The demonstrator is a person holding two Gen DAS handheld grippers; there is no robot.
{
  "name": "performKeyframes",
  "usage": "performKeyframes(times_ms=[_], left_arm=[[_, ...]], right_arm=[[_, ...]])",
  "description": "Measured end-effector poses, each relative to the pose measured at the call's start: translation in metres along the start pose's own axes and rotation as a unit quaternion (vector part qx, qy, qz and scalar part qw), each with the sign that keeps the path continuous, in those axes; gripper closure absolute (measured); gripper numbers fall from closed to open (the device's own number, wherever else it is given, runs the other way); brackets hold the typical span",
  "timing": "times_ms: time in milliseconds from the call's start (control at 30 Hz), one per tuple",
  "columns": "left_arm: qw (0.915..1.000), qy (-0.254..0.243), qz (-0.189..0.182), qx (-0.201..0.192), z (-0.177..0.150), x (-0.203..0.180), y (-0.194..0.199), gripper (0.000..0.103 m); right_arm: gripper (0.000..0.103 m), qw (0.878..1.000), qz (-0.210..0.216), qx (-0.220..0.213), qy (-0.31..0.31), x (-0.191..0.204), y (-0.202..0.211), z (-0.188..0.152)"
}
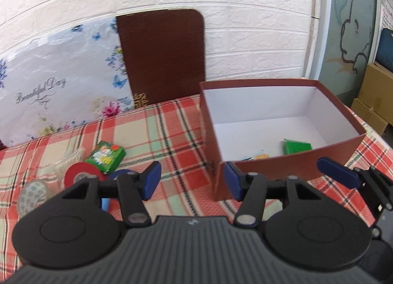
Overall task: Organize objects
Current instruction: 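Lower the left tool onto the black tape roll and close it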
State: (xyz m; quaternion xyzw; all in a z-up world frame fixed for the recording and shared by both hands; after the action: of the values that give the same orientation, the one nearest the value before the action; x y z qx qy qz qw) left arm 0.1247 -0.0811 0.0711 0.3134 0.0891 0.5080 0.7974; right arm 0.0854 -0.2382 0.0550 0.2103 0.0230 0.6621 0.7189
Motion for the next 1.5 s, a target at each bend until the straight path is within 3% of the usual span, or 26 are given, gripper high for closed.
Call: performKeyframes(times_ms=[67, 367, 833, 1200, 1300, 1367, 1500], left_arm=[[0.9999, 0.004, 0.01, 0.003, -0.007, 0.007, 0.001, 0.038], [0.9982, 0.027, 0.034, 0.042, -0.046, 0.038, -0.007, 0.038], [0.9899, 0.092, 0.071, 0.082, -0.104, 0.109, -0.009, 0.038], [0.9704, 0.215, 0.065, 0.087, -0.132, 0.191, -0.006, 0.042], [0.9712, 0.212, 0.063, 0.089, -0.123, 0.19, -0.019, 0.044], [0.9726, 0.194, 0.072, 0.107, -0.121, 0.186, -0.034, 0.052], [0.9765, 0.169, 0.078, 0.109, -0.124, 0.181, -0.05, 0.053]], right_arm=[[0.034, 1.0, 0.009, 0.008, -0.002, 0.006, 0.002, -0.002], [0.034, 0.996, 0.044, 0.071, -0.012, 0.033, -0.009, -0.022], [0.034, 0.983, 0.094, 0.154, 0.046, 0.092, -0.026, -0.063], [0.034, 0.969, 0.123, 0.189, 0.102, 0.128, -0.032, -0.089], [0.034, 0.968, 0.12, 0.196, 0.104, 0.129, -0.035, -0.095], [0.034, 0.967, 0.117, 0.2, 0.102, 0.127, -0.036, -0.096], [0.034, 0.968, 0.11, 0.203, 0.1, 0.121, -0.038, -0.097]])
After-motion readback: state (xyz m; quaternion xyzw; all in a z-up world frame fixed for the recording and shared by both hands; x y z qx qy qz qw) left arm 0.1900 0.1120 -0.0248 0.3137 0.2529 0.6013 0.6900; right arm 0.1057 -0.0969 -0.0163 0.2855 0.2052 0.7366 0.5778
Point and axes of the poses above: each gripper's, at about its wrist camera, not at the fingertips, and y roughly against the way its jaws point, x to its left, z to its top, the point moved 2 cm from there along -y, roughly the way its jaws point, and after that the axes turned 9 degrees about -y, right-handed, at the moved point
